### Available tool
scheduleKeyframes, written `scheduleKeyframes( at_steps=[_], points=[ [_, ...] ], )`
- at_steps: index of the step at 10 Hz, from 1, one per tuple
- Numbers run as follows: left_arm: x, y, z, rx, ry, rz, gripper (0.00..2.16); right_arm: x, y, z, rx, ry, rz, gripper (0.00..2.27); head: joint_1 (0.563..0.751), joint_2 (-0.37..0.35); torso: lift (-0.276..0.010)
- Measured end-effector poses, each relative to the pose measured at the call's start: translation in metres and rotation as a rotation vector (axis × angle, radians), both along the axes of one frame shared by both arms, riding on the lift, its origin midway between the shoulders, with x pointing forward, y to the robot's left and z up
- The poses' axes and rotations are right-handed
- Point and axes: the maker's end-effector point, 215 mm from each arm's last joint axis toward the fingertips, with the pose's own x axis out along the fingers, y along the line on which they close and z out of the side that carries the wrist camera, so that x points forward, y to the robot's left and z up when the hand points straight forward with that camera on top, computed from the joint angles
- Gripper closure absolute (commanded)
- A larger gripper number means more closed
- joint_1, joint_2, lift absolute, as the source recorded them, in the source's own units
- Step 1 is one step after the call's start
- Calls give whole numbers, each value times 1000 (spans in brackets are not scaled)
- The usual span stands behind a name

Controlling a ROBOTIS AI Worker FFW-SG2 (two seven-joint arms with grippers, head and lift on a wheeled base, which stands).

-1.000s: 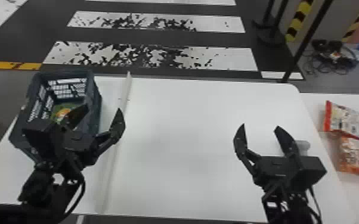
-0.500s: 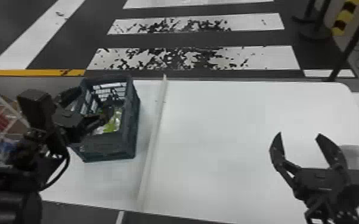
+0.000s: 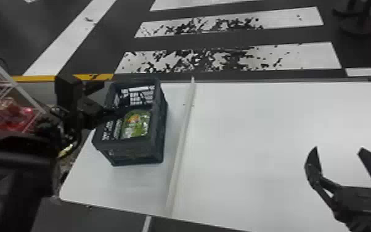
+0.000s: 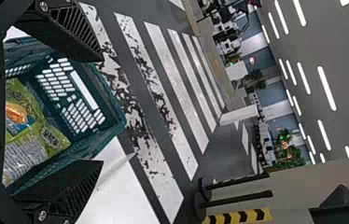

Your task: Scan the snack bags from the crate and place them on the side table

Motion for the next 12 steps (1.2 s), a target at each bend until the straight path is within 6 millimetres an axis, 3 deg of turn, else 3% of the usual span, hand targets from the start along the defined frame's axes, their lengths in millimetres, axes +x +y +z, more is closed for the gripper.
scheduleKeyframes(
  at_steps=[3, 8, 12],
  points=[
    [29, 8, -28, 18, 98, -40, 100, -2, 1, -2, -5, 8, 3, 93, 695, 257, -50],
    [47, 30, -86, 16, 324, -10, 100, 4, 4, -8, -21, 26, 28, 93, 695, 277, -50],
    [64, 11, -128, 14, 455, -47, 100, 9, -1, -13, -30, 38, 33, 93, 695, 250, -50]
  ],
)
